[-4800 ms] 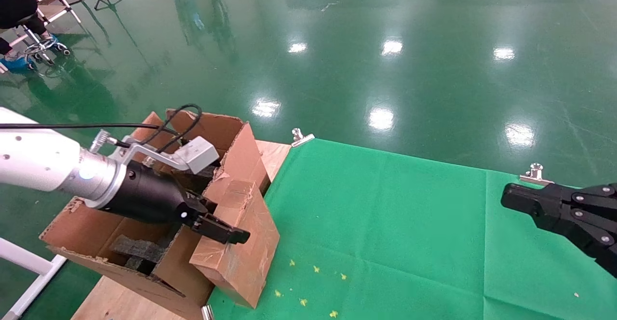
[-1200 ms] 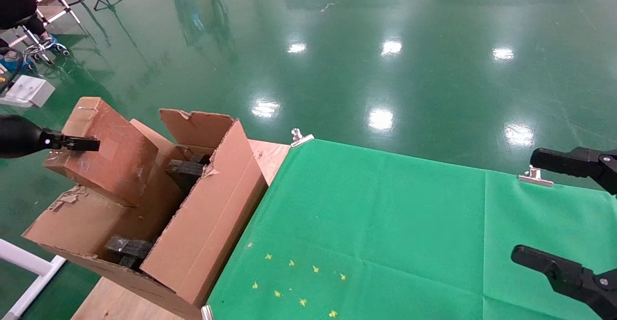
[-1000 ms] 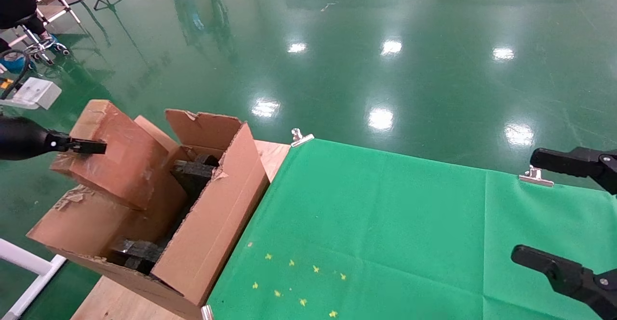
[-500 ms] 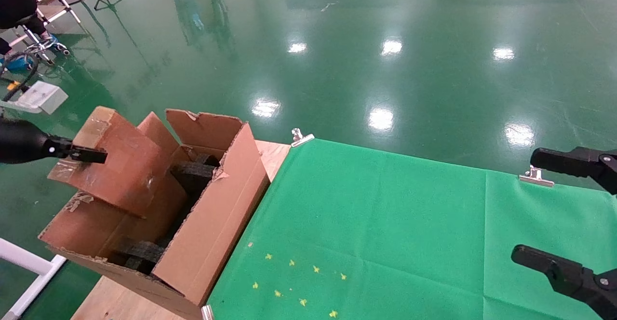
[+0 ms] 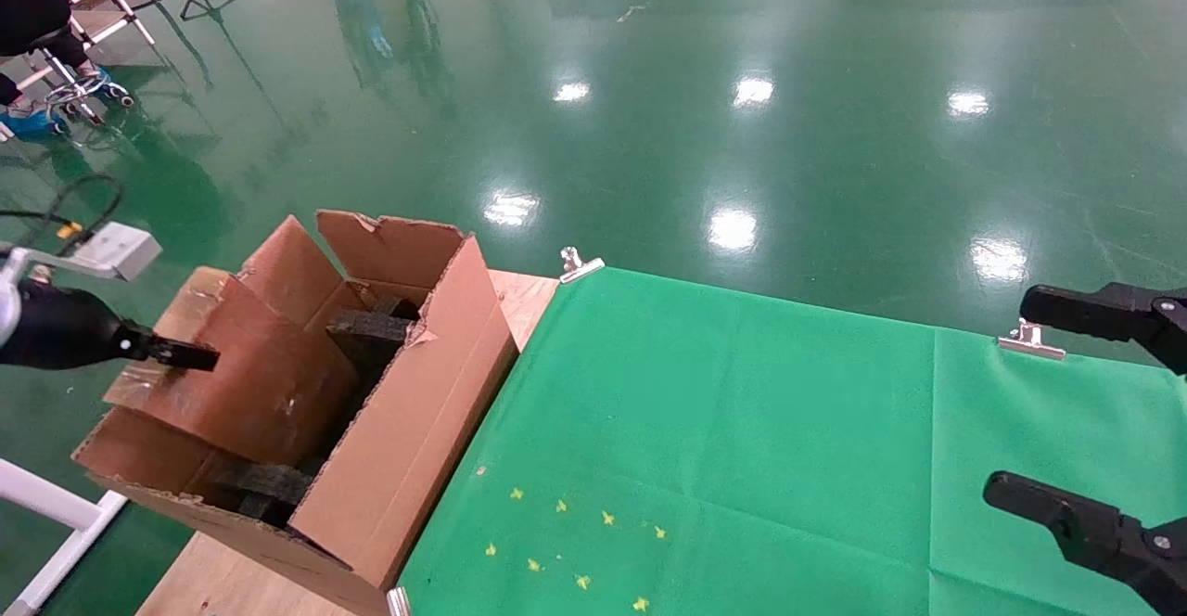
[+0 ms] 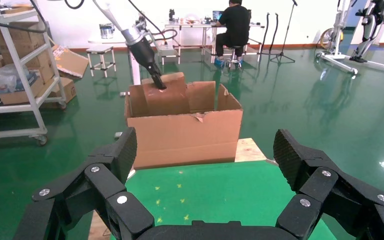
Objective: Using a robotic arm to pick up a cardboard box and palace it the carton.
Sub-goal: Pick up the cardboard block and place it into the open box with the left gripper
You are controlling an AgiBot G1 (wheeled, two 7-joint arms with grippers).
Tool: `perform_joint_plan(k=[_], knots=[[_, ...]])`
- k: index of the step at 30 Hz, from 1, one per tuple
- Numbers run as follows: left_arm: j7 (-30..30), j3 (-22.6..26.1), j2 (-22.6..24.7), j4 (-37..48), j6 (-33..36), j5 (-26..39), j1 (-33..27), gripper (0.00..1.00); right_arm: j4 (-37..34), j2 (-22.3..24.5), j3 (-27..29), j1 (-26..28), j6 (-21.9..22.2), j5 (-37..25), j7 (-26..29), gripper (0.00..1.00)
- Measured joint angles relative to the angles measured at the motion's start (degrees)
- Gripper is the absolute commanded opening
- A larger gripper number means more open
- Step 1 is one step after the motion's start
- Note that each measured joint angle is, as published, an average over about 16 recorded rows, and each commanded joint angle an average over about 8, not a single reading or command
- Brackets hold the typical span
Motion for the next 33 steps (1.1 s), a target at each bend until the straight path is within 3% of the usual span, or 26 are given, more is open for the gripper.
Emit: perform_joint_plan(k=[33], knots=[[-4.8, -3.33, 6.12, 0.42, -12.19, -4.53, 16.45, 0.0, 0.0, 0.0, 0.0, 0.0, 0.0, 0.0, 0.0, 1.0]])
